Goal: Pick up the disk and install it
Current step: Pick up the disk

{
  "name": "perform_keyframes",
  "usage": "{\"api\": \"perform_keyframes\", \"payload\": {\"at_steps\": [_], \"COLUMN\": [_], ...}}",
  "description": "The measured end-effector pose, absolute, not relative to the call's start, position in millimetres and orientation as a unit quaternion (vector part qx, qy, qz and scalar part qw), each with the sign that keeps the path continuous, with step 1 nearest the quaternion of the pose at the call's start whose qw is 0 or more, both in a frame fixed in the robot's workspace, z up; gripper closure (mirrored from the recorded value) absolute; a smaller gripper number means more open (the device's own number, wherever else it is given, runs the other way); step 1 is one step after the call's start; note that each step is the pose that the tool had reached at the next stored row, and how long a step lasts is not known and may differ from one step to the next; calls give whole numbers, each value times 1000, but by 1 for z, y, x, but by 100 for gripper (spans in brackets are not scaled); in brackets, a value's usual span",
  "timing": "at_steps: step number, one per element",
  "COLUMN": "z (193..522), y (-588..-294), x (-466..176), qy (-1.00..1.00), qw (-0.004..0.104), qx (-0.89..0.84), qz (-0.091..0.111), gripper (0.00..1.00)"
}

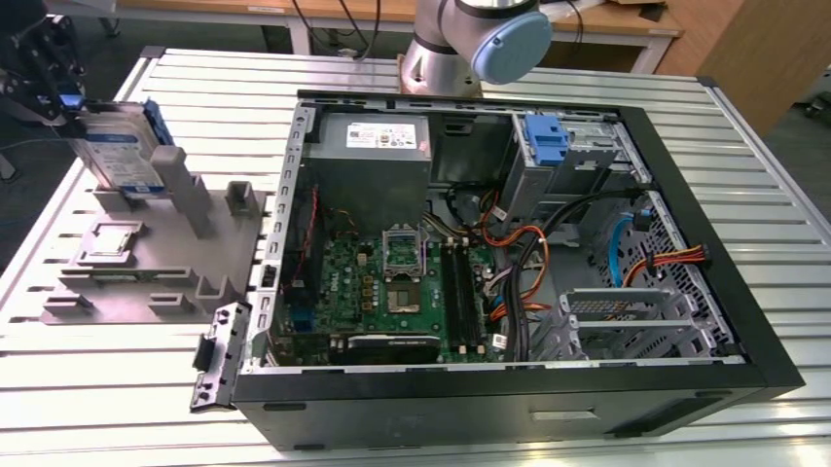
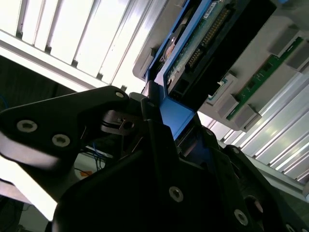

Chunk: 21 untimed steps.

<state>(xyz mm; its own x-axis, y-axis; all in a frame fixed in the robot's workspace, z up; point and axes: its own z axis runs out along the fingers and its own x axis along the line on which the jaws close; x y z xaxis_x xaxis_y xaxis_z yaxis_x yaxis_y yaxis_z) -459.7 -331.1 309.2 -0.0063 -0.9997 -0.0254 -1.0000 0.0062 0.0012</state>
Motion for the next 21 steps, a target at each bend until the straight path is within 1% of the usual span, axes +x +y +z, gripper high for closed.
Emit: {"api": "perform_keyframes", "payload": {"at_steps": [21], "z": [317], "y": [-331], "x": [-460], "qy": [709], "qw": [9], "qx": [-705], "qz": [9], "gripper": [64]}}
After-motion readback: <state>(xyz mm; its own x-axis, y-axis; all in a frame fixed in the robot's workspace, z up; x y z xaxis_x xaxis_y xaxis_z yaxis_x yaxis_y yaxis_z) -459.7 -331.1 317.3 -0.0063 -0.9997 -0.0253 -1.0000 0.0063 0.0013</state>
